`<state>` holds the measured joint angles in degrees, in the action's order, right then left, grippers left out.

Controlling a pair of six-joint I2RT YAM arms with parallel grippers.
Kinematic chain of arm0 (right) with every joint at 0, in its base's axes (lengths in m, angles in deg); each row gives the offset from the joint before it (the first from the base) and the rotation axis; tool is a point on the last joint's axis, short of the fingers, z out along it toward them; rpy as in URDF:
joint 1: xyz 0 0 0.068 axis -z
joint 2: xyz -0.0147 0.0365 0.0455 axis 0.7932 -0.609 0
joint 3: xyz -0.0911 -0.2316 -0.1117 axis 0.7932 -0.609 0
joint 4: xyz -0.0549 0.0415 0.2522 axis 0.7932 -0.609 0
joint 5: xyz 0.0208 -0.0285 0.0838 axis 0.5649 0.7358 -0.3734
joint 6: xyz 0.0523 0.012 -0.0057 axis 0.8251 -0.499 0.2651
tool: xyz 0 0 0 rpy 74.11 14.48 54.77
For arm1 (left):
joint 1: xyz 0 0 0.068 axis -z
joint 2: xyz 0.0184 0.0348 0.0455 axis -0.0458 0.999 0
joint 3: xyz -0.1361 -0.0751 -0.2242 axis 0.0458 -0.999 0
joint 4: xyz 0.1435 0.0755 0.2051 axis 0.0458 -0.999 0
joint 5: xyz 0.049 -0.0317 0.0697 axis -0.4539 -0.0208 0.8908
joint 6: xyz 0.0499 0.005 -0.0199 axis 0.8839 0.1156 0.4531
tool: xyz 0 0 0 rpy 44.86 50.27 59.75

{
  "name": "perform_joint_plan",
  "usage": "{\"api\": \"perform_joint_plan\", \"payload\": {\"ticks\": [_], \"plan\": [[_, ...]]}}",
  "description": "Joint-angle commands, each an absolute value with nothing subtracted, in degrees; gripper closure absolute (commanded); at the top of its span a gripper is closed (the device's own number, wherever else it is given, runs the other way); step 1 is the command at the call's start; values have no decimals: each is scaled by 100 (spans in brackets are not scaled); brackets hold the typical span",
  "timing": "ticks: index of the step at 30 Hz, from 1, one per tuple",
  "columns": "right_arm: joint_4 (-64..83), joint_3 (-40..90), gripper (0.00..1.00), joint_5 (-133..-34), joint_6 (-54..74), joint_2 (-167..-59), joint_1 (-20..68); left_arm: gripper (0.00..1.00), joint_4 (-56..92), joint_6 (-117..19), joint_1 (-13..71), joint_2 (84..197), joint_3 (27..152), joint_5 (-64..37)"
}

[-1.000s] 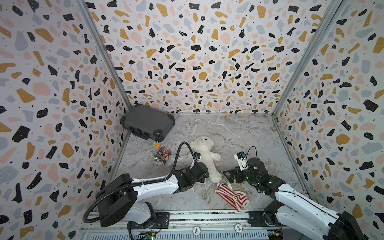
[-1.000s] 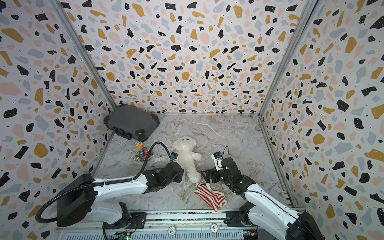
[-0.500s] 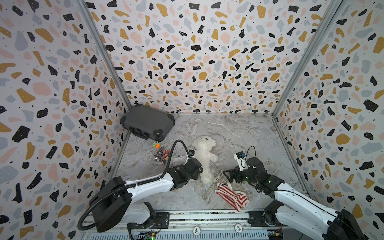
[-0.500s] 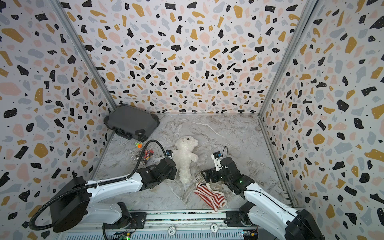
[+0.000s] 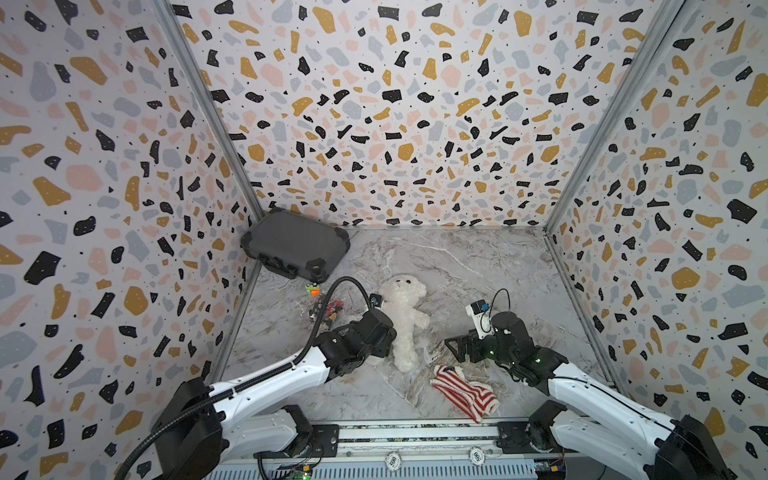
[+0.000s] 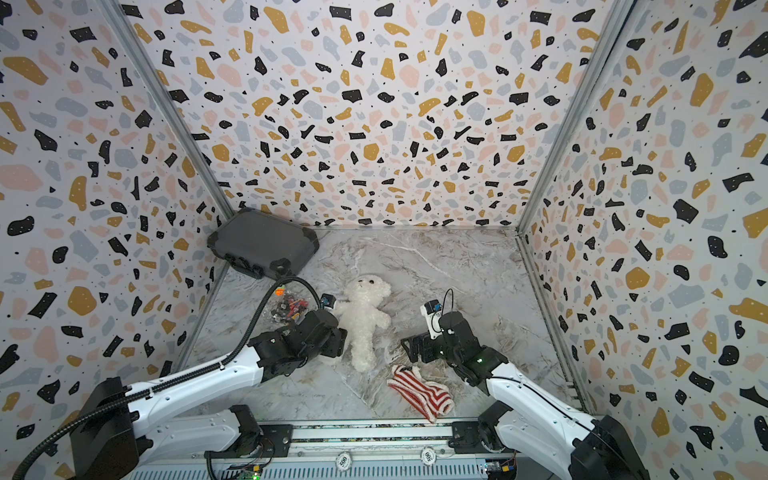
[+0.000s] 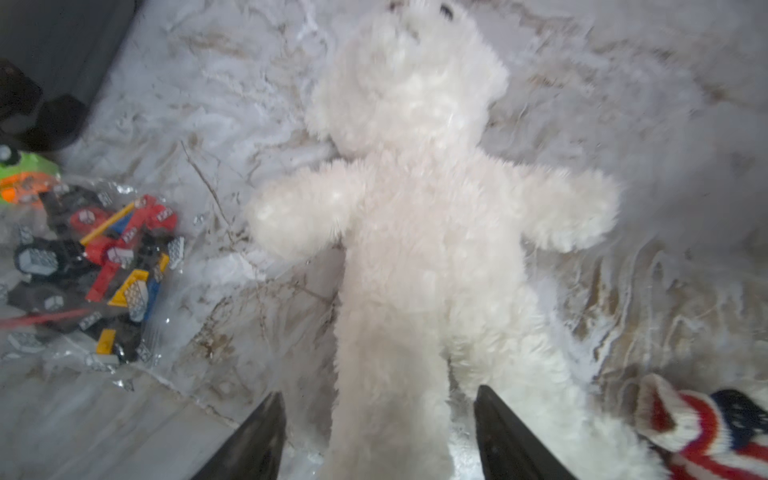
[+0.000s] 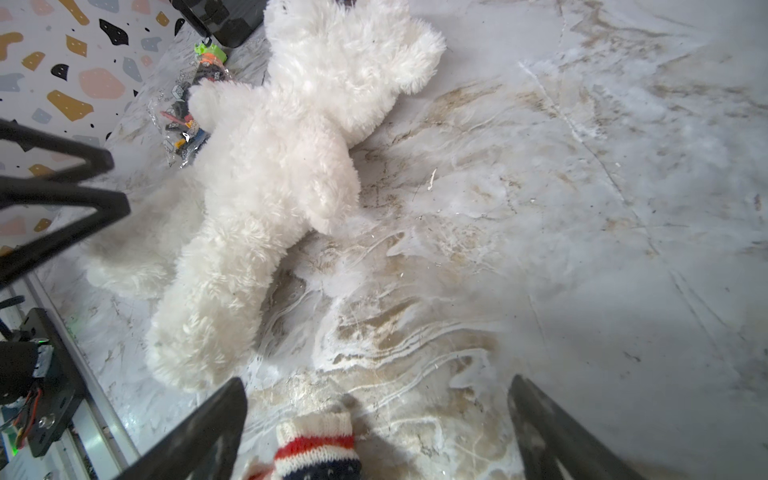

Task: Dress the teddy bear

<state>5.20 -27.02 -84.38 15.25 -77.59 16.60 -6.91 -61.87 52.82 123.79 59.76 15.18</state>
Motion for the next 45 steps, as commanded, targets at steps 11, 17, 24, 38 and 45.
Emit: {"api": "perform_joint_plan", "payload": {"ticks": [11,17,24,38,45], "plan": [[76,-2489,2,-8259,1447,-7601,1444,16,62,-6548,5266,14038,6778,1765],[-129,-2453,2,-8238,1460,-7542,1303,15,155,-6606,5281,14473,6722,1814],[-335,-2386,2,-8158,1641,-7686,961,33,501,-6602,5278,14396,6366,1798],[-1132,-2316,6,-7364,2503,-7959,-126,87,1030,-6328,5070,13426,5634,1679],[-1070,-2358,11,-7314,2849,-8156,-315,100,1046,-6064,5060,13109,5506,1539]]}}
